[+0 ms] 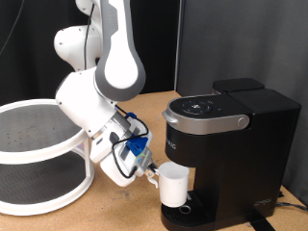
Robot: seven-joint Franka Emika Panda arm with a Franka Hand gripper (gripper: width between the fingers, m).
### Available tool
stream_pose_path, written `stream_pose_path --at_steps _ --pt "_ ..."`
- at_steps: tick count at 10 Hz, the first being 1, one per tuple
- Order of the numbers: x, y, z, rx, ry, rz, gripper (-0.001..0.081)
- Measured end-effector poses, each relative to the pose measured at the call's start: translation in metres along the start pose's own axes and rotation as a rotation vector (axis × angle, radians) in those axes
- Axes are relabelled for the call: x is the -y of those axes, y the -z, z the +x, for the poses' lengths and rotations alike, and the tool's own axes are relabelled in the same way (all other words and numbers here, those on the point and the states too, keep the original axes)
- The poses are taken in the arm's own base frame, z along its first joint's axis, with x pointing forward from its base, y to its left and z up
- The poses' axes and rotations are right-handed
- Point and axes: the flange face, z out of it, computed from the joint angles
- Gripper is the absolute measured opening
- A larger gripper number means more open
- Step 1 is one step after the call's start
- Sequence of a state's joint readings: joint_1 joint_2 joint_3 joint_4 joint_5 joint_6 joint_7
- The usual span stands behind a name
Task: Make a cup of coffee with the keurig machine
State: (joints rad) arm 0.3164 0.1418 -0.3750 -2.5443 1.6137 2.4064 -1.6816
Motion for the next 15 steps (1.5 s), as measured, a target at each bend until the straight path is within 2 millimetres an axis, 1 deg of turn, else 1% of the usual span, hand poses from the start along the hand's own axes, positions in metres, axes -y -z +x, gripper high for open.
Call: stream_pose_path --at_steps 4,10,11,12,13,14,15 --pt "0.002 -0.012 0.002 -0.013 0.013 0.002 0.0066" --pt "-0.003 -0.025 0.001 -0.005 0.014 -0.001 0.0066" --pt "-0.003 -0.025 0.001 -0.008 0.019 0.003 0.0212" --pt "-0.003 -0.026 0.000 -0.008 0.019 0.005 0.0212" --pt "-0.004 -0.026 -0.001 -0.008 0.017 0.007 0.0352" --pt "-0.005 -0.025 -0.002 -0.009 0.013 0.005 0.0519" --pt "-0.008 -0.022 -0.005 -0.006 0.008 0.001 0.0519"
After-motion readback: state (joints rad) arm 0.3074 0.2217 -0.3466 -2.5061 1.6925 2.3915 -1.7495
